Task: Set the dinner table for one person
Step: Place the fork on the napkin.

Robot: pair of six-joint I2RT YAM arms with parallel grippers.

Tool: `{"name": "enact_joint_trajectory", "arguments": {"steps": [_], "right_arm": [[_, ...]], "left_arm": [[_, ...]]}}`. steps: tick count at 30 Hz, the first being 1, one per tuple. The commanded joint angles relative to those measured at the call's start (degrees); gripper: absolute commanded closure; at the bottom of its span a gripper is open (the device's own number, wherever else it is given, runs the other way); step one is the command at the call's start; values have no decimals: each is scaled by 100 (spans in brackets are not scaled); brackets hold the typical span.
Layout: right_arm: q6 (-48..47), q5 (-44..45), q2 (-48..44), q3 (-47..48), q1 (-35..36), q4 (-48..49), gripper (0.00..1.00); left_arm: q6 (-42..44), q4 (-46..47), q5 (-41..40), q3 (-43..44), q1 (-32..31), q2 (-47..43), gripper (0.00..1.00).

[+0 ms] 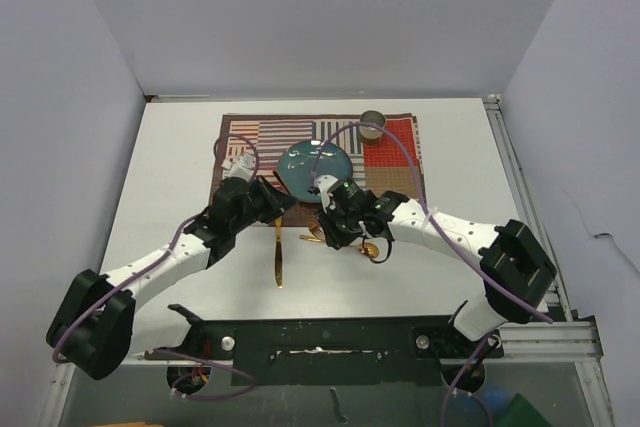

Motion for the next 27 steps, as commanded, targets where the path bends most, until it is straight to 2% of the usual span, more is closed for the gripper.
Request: {"name": "enact_joint_trajectory", "arguments": {"steps": [1, 8, 11, 17, 21, 27], "right_arm": [[-53, 1, -119, -153, -52, -556, 88], [-53, -52, 45, -228, -50, -497, 88], [-47, -69, 95, -250, -46, -491, 88], [-26, -70, 81, -286, -47, -546, 87], [-32, -62, 33, -229, -44, -689, 87], [-65, -80, -56, -215, -81, -810, 87]], "left_arm": [[473, -314, -745, 438, 539, -558, 100], [1117, -1347, -1636, 1000, 814, -1121, 100], [1437, -1301, -2032, 1029, 919, -1235, 100], [2264, -201, -2379, 300, 1024, -1226, 100], [2951, 629, -2460, 64, 1079, -814, 100], [4149, 2443, -1773, 34, 1459, 152, 100]]}}
